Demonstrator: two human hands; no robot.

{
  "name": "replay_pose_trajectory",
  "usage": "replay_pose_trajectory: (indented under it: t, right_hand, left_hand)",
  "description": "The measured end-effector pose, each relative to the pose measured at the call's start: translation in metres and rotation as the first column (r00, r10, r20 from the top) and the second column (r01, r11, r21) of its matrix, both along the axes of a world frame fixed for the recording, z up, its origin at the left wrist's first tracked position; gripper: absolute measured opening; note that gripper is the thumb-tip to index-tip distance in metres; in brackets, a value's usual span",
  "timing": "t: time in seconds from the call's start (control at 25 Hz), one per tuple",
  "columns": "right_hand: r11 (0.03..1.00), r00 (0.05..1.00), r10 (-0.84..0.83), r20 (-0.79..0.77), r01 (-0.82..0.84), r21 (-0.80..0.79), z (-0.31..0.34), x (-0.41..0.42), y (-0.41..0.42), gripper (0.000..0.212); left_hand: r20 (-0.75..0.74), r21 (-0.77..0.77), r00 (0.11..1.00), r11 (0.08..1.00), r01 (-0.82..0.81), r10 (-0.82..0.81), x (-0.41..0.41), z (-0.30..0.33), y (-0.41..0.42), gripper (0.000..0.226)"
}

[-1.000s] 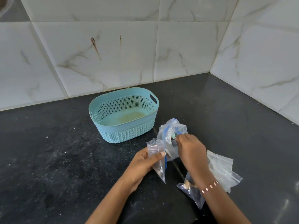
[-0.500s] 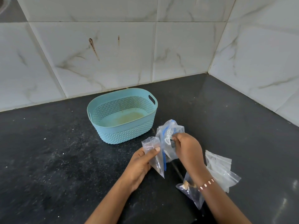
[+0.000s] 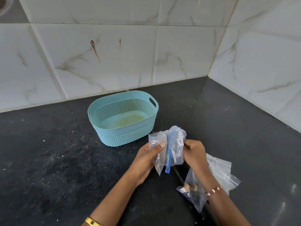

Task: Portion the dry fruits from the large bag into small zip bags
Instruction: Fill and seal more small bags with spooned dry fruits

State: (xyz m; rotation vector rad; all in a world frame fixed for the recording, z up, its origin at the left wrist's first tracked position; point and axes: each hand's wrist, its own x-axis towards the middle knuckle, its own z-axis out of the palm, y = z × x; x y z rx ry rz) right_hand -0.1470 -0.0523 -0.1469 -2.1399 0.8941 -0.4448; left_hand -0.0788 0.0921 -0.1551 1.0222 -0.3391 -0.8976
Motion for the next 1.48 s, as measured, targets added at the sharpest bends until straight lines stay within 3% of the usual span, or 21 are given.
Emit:
replay_pose_trajectory:
  t: [0.16,0.32,0.52,0.68,0.92,1.28,1.4,1.48]
  right_hand:
    - [0.915,0.993,-0.102,0.061,0.07,0.396,0.009,-0.005,-0.008,0.022]
    - [0.93,0.999,0.037,0.034,-0.047,0.364,0.018,-0.007,-0.002,0.014]
    - [0.853,0.992,-0.084,0.09,0.025,0.521,0.016,-0.013,-0.008,0.014]
    - [0.839,0.984,-0.131,0.117,0.047,0.542,0.018,-0.025,-0.02,0.014]
    - [0.847,0.982,-0.134,0.131,0.045,0.53,0.021,-0.037,-0.027,0.018]
    - [0.885,0.97,-0.13,0.207,0.019,0.465,0.053,-0.063,-0.015,0.012]
    - [0.949,0.961,-0.03,0.274,-0.058,0.309,0.066,-0.07,0.01,0.013]
    - [0.991,0.938,0.072,0.34,-0.106,0.084,0.062,-0.068,0.033,0.012]
  left_hand:
    - [0.001,-0.003,1.0,1.0,-0.016,0.016,0.004,-0.004,0.008,0.039]
    - [0.014,0.007,1.0,1.0,0.006,-0.006,0.005,-0.007,0.016,0.042]
    - [0.044,0.029,0.999,1.0,-0.01,0.008,0.006,-0.008,0.016,0.044]
    - [0.179,0.099,0.984,0.995,-0.033,0.014,0.008,-0.008,0.023,0.041]
    - [0.355,0.214,0.935,0.974,-0.077,-0.003,0.002,-0.006,0.031,0.026]
    - [0.531,0.239,0.847,0.963,-0.124,-0.023,-0.014,-0.008,0.042,0.026]
    - [0.565,0.259,0.824,0.954,-0.15,-0.024,-0.017,-0.013,0.043,0.03]
    - [0.567,0.274,0.824,0.947,-0.165,-0.02,-0.019,-0.016,0.042,0.031]
